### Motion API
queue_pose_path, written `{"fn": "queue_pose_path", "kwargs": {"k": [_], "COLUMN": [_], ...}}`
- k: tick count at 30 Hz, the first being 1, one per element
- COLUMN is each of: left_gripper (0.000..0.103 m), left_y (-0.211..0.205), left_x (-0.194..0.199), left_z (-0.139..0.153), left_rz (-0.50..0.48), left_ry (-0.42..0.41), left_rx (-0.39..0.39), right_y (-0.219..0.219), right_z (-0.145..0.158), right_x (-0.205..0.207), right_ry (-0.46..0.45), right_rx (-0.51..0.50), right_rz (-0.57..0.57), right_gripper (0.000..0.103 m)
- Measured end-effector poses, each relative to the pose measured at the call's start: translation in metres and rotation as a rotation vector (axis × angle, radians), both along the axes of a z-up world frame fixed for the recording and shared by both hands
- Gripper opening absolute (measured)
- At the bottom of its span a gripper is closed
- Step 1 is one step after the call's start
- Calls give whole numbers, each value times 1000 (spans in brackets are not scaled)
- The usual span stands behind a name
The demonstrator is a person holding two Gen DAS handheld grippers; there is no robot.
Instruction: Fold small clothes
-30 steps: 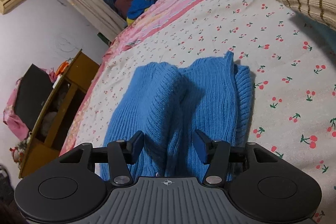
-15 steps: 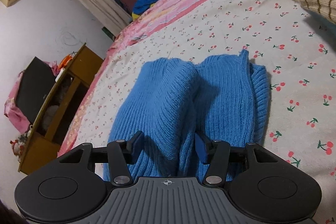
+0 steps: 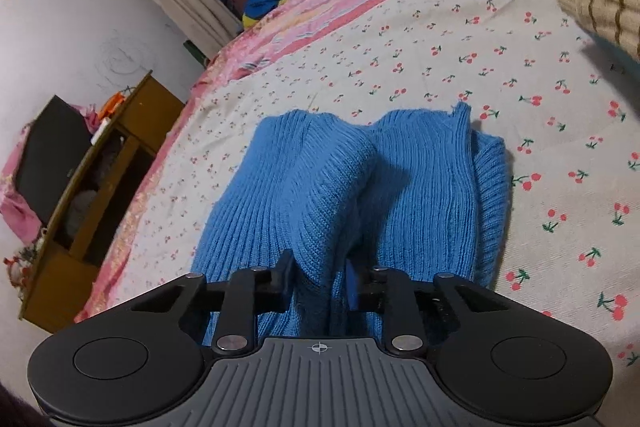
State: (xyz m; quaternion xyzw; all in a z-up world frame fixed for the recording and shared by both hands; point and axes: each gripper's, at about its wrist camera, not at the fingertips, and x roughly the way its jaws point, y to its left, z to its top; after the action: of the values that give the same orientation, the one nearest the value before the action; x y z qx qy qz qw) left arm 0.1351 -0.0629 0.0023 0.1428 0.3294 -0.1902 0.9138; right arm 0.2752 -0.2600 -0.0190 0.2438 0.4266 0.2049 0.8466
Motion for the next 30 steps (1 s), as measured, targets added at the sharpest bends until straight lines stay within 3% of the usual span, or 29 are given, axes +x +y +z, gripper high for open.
{"fn": "queue_pose_path", "kwargs": {"k": [13,30], "left_gripper": [49,49], "left_y": [-4,-7], "left_x": [10,17], "left_z": [9,12], "left_rz": [51,64], "left_ry": [78,102], "left_rx": [7,14], "right_y": [0,1], "right_z": [2,1], "right_x": [4,5], "right_ry": [37,37], "right_rx": [-7,-11], "right_rz": [-15,-17], "right_gripper": [20,20]}}
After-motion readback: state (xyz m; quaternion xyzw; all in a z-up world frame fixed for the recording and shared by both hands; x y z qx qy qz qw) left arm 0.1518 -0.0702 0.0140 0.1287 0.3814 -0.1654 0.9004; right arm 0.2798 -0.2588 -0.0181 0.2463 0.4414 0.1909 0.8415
